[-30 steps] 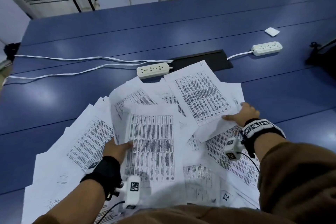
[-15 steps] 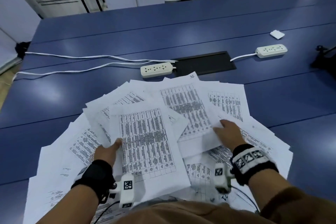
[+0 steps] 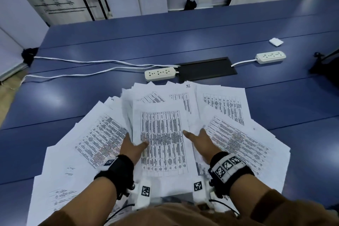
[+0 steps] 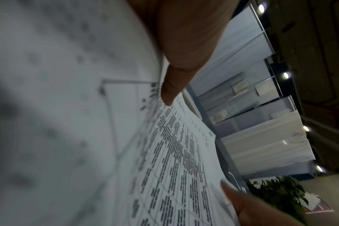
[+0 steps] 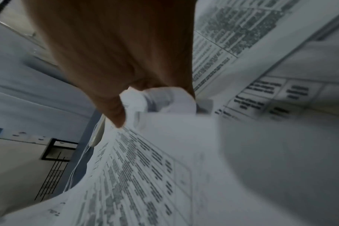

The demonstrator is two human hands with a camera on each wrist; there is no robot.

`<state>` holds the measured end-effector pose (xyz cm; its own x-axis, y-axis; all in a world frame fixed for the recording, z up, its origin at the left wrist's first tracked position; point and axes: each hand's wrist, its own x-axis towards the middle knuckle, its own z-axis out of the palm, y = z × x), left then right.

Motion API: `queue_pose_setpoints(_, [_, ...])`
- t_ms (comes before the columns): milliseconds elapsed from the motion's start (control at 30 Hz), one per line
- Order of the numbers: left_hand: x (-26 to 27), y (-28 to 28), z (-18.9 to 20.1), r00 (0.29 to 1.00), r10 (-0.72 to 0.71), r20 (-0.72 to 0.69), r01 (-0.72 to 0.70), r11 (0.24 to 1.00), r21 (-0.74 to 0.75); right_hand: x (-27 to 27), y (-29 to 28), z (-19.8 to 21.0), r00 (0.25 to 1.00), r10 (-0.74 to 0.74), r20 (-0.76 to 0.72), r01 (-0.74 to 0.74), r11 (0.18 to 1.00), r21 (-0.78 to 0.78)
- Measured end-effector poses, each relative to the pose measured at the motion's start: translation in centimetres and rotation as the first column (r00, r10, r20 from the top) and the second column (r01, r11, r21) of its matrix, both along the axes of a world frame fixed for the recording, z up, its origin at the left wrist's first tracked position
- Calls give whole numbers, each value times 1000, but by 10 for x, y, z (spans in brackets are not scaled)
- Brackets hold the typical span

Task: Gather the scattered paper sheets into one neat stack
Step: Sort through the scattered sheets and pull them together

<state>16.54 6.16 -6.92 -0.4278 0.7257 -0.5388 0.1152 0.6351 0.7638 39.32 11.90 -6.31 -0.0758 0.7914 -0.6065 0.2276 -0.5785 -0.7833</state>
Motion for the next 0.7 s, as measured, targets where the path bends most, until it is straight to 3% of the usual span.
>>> queue_pose_setpoints(67, [-2,-6,1,1000,20,-2,-20,999,45,-3,-5,3,990,136,30,-135,990,-32])
queue_pose_setpoints(200, [-6,-19,4,998,31,-49,-31,999,7,4,-9,6,931,349,109,-358,930,79])
queue_pose_setpoints(300, [-21,-28,2,994,80,-73,-84,995,-58,37,11,2,897,109,429,-241,933,266])
queue_pose_setpoints(367, [-34,-34,-4,990,116,-76,-123,989,-85,70,27,3,746,9,666,-209,953,220])
queue_pose_setpoints(400, [-39,-37,-5,988,134,-81,-141,986,-89,85,31,3,655,29,755,-211,967,146])
queue_pose_setpoints(533, [-48,-45,-8,975,202,-90,-210,974,-88,129,38,4,421,216,881,-274,956,-104])
queue_pose_setpoints(600, [-50,-47,-10,973,209,-93,-218,972,-90,137,42,0,422,257,870,-275,950,-147])
queue_pose_setpoints(700, [-53,-48,-11,971,213,-109,-223,970,-92,142,46,-10,515,179,838,-249,967,-53])
